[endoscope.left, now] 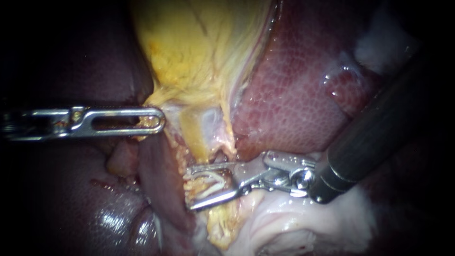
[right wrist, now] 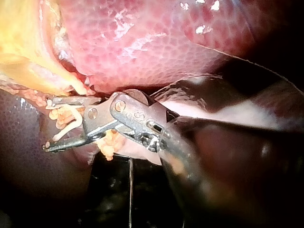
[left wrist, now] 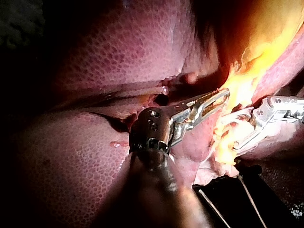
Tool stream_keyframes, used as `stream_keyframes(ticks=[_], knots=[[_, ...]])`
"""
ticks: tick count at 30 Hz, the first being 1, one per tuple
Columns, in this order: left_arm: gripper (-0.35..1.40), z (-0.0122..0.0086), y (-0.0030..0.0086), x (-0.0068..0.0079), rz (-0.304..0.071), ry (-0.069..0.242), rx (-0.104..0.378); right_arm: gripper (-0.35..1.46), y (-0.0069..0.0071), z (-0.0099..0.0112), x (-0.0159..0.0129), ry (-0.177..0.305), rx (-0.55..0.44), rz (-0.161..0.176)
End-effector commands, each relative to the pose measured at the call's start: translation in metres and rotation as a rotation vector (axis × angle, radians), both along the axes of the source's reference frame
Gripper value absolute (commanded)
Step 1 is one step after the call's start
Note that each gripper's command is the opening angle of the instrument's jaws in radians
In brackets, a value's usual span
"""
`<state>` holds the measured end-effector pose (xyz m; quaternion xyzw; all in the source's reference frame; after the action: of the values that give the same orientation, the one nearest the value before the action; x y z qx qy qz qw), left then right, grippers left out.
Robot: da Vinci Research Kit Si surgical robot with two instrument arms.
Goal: Clipping third clip left tube
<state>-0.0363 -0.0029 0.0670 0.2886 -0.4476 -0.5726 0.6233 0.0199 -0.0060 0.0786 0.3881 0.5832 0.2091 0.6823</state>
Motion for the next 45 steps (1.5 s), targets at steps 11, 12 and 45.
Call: stream_keyframes(ticks=[11, 12, 45], knots=[[-0.35, -0.0001, 0.0000, 0.0001, 0.000, 0.000, 0.000, 0.60, -0.0002, -0.0003, -0.0002, -0.001, 0.011, -0.002], [-0.35, -0.0002, 0.0000, 0.0001, 0.000, 0.000, 0.001, 0.60, -0.0003, -0.0004, -0.0003, 0.000, 0.012, -0.003], [-0.35, -0.0021, -0.0002, 0.0005, 0.000, 0.002, 0.000, 0.58, 0.0023, 0.0001, -0.0041, -0.008, 0.022, 0.008]])
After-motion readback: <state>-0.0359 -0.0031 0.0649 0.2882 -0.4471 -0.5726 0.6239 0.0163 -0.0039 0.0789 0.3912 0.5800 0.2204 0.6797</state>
